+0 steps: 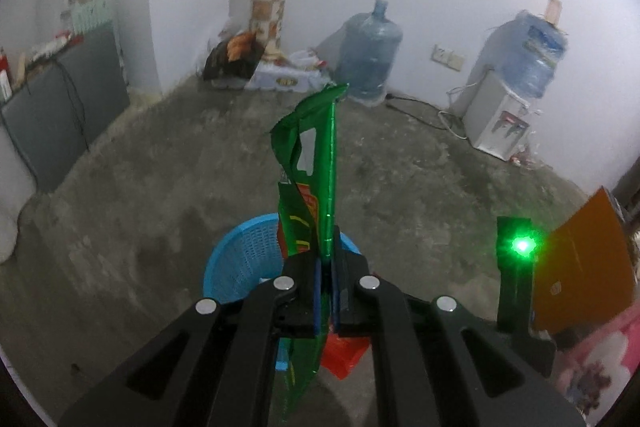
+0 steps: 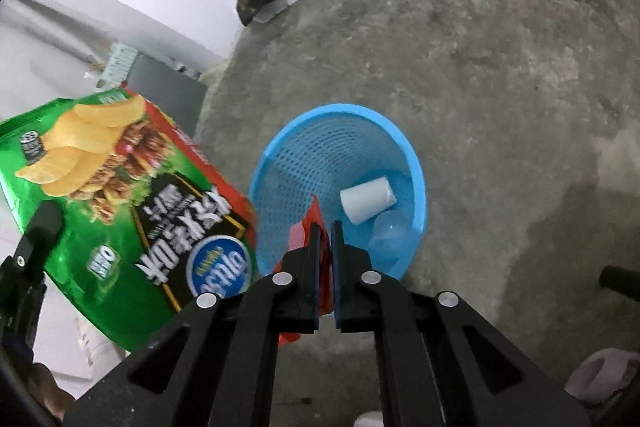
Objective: Collect trash
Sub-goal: 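Carry both wrappers to the blue wastebasket and open both tools over it, then move both tools back to the table toward the pink snack bag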
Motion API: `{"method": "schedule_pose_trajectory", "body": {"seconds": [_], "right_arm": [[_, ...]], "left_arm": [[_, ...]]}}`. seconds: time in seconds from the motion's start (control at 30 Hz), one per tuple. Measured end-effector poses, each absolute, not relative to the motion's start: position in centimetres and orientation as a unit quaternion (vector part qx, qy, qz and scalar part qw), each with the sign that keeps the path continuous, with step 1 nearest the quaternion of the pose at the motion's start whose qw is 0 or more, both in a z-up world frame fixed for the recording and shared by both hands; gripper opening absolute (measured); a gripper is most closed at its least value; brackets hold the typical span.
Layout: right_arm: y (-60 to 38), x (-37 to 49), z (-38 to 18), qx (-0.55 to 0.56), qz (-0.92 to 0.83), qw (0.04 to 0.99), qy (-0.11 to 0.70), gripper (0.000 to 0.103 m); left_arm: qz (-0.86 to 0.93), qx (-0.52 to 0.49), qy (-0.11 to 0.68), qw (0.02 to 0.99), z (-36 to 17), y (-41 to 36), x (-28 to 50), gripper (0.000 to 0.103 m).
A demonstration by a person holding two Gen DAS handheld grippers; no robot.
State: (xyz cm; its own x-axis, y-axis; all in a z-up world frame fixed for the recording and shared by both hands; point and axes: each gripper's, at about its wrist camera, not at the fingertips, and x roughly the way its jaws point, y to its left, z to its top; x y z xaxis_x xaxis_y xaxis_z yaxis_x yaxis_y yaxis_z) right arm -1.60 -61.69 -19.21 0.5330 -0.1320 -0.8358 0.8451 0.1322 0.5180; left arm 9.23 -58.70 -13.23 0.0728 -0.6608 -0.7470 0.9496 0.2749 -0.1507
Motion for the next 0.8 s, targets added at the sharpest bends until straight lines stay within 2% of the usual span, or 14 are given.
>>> {"method": "schedule_pose_trajectory", "body": {"seconds": [0.07, 0.1, 0.13, 0.2, 0.23, 0.33, 0.53, 0.67, 0.8], "right_arm": [[-62.0, -1.3, -20.3, 0.558, -0.361, 0.671, 0.329, 0.029], [-62.2, -1.2, -21.1, 0.562, -0.362, 0.667, 0.329, 0.046], [-62.3, -1.1, -22.0, 0.567, -0.362, 0.661, 0.333, 0.05], [-62.5, -1.5, -23.2, 0.583, -0.362, 0.644, 0.338, 0.05], [-62.4, -2.0, -23.7, 0.597, -0.361, 0.635, 0.333, 0.051], [-62.0, -3.7, -23.4, 0.612, -0.363, 0.629, 0.313, 0.052], [-60.3, -7.3, -20.0, 0.619, -0.379, 0.637, 0.261, 0.055], [-58.5, -9.2, -16.8, 0.606, -0.396, 0.653, 0.223, 0.055], [-56.1, -8.8, -12.6, 0.555, -0.41, 0.69, 0.219, 0.056]], "left_arm": [[-0.558, 0.19, 0.39, 0.707, -14.6, -59.5, 10.0, 0.018], [-0.551, 0.189, 0.402, 0.706, -15.2, -59.8, 10.6, 0.037], [-0.542, 0.19, 0.411, 0.708, -15.7, -60.2, 11.0, 0.05], [-0.529, 0.189, 0.418, 0.714, -16.1, -60.3, 11.3, 0.054], [-0.529, 0.188, 0.42, 0.713, -16.1, -60.3, 11.5, 0.061], [-0.525, 0.177, 0.424, 0.717, -15.2, -59.6, 11.8, 0.065], [-0.532, 0.157, 0.419, 0.719, -11.4, -57.4, 11.1, 0.067], [-0.556, 0.145, 0.398, 0.715, -7.0, -54.1, 10.0, 0.068], [-0.579, 0.142, 0.366, 0.714, -2.3, -49.7, 9.0, 0.069]]}}
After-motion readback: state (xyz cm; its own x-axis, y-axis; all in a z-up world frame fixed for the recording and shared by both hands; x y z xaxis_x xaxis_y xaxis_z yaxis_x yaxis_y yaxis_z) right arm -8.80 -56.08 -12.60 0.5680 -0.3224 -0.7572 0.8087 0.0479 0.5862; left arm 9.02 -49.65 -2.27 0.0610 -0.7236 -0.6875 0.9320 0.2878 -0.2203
